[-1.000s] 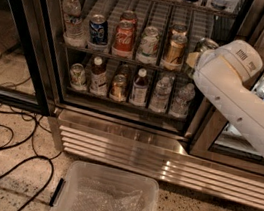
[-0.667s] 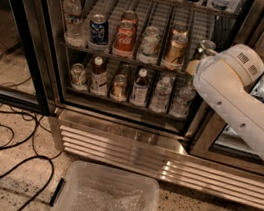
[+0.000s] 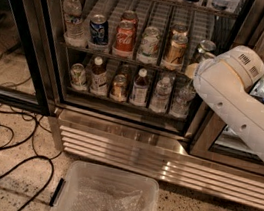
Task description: Pick green can from middle shelf of fridge
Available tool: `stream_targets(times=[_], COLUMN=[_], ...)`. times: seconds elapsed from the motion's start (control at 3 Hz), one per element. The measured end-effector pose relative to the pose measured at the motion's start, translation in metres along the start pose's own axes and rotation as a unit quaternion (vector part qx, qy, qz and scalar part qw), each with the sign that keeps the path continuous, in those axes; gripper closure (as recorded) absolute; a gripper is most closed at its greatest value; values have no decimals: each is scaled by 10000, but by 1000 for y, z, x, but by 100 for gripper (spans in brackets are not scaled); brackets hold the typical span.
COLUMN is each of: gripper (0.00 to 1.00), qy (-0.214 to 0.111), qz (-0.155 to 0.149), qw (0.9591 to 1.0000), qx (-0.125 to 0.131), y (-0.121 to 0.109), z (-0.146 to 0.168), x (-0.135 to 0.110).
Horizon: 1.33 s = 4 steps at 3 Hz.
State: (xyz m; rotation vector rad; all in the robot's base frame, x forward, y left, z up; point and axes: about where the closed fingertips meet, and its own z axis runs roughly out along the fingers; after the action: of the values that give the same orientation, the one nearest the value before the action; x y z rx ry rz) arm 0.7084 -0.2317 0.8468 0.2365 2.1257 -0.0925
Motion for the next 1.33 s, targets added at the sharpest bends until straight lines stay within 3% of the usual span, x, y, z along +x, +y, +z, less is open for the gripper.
stream_targets(times=[0.33, 0.67, 1.0, 1.33], gripper=[100, 100, 100, 100], qy=[478, 1088, 1831, 2505], qz=[-56, 53, 165, 357], qw=[9987, 9929, 9796, 9601], qx=[-145, -470, -816, -1189], y=[7, 22, 38, 53], z=[-25, -53, -81, -107], x=[35, 76, 118, 153])
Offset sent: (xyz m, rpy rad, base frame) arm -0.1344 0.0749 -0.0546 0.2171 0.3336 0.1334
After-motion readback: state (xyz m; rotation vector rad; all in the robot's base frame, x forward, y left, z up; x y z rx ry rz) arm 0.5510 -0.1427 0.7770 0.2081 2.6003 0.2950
